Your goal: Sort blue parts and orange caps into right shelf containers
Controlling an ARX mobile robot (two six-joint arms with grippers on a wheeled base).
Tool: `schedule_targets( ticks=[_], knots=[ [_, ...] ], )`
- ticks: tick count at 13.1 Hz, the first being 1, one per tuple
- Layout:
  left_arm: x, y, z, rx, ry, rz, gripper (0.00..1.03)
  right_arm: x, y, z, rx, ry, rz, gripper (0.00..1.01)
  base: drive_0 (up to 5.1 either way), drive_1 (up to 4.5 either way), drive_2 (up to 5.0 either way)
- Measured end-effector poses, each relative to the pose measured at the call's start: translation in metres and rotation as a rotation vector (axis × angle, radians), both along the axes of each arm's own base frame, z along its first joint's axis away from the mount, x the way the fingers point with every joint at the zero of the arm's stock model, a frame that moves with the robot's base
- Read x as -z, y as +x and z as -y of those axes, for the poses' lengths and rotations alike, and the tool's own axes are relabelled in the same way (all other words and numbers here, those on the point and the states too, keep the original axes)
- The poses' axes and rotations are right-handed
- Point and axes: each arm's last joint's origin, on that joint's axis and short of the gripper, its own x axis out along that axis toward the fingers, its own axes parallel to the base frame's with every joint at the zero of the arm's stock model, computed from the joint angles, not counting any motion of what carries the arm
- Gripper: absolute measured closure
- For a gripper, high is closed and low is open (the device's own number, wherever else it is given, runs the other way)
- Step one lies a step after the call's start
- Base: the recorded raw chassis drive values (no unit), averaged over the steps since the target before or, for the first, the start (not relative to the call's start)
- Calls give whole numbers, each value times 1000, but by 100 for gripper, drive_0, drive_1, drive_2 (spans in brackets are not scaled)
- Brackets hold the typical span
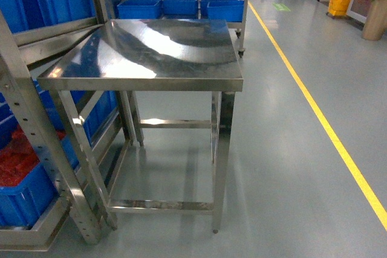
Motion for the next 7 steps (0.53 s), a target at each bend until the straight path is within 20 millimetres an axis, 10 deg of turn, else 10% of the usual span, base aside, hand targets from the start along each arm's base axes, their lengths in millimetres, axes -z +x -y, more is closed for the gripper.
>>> schedule_targets(
  ticks=[7],
  knots=[
    [0,0,0,-3,0,1,59,0,0,0,-1,0,1,56,-480,174,320]
  ],
)
